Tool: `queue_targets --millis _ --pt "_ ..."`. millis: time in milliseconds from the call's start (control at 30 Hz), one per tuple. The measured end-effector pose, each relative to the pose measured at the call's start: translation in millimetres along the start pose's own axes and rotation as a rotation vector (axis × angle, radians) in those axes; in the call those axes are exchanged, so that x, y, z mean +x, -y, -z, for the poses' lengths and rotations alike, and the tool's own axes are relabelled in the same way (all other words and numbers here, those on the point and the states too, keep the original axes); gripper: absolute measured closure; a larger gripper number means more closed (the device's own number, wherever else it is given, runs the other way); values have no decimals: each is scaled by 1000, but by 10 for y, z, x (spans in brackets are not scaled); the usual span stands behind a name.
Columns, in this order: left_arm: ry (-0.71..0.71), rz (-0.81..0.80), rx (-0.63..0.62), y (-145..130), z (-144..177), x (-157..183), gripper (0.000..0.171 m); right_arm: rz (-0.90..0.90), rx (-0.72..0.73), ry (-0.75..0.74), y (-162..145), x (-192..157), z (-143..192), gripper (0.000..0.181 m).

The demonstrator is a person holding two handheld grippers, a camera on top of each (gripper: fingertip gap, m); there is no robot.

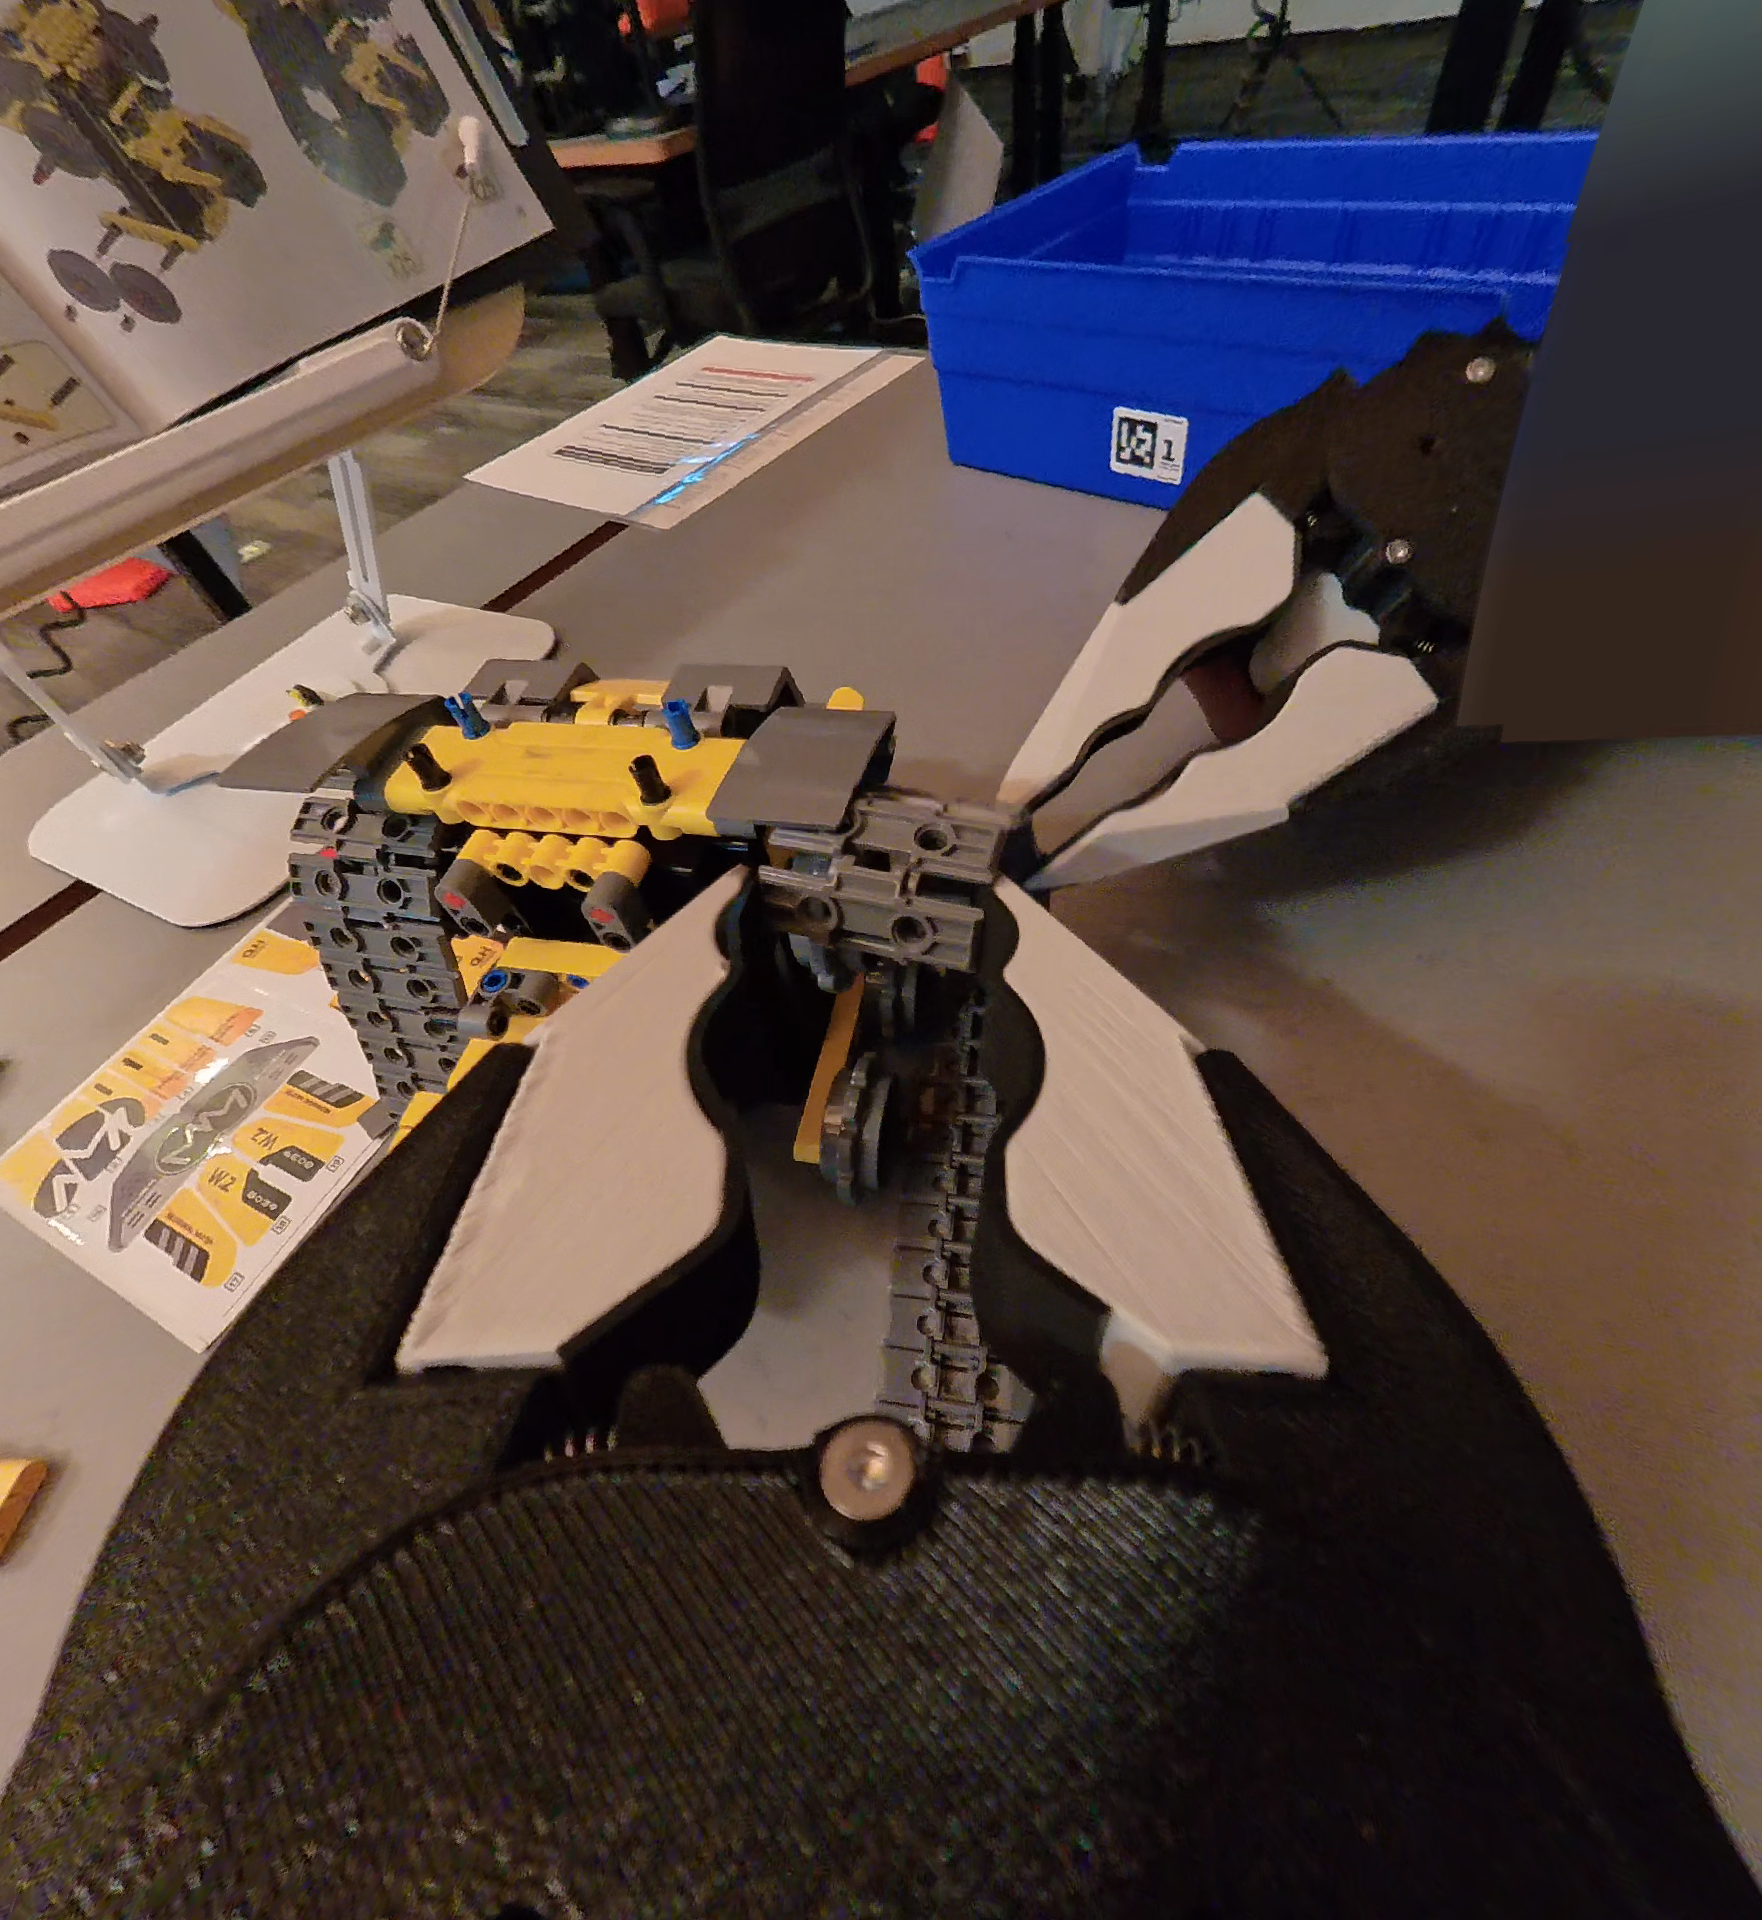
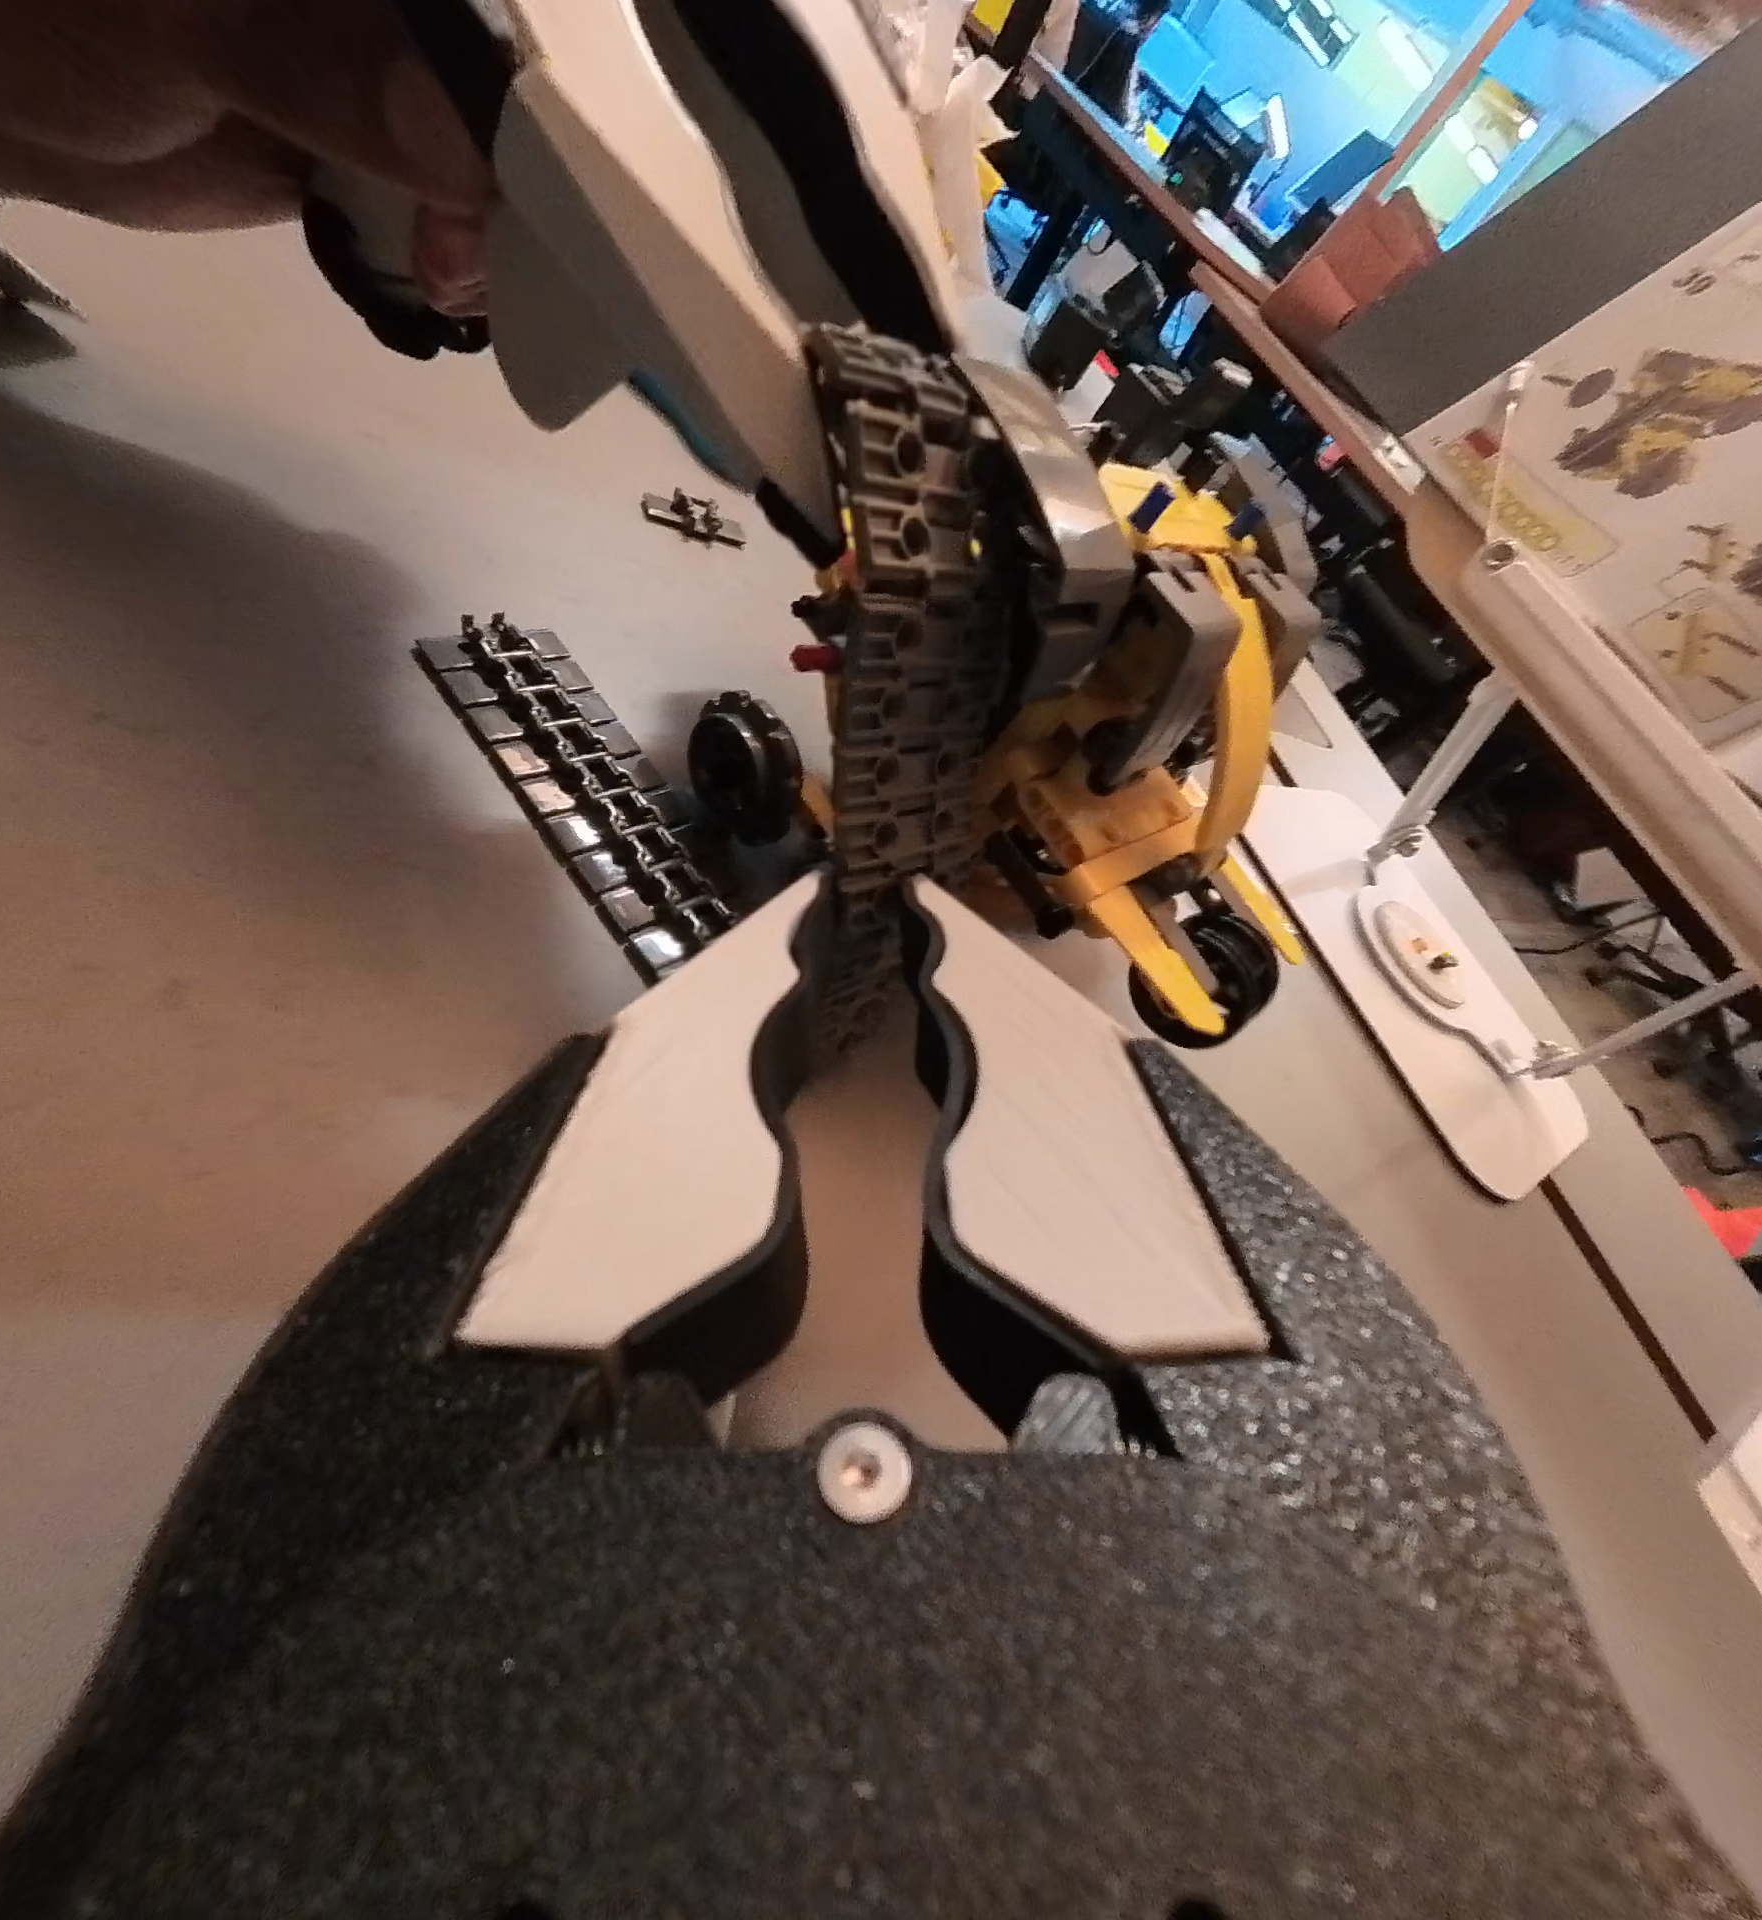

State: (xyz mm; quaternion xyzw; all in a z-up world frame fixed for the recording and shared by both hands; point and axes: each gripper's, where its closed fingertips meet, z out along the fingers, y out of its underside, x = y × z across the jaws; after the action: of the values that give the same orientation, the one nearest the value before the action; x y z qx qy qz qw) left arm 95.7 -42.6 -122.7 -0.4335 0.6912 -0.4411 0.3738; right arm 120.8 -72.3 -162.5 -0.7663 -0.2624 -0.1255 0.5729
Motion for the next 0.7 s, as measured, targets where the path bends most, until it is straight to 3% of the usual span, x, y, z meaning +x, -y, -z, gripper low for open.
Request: queue_targets --millis 133,400,700 --pt "19 -42 -3 -26 7 1 136 16 31 -61 31 88 61 172" --pt "32 31 -17 -99 21 -86 136 51 0 -138 43 143 -4 176" --pt "24 131 9 -68 14 -144 135 -147 22 -124 78 221 -16 176"
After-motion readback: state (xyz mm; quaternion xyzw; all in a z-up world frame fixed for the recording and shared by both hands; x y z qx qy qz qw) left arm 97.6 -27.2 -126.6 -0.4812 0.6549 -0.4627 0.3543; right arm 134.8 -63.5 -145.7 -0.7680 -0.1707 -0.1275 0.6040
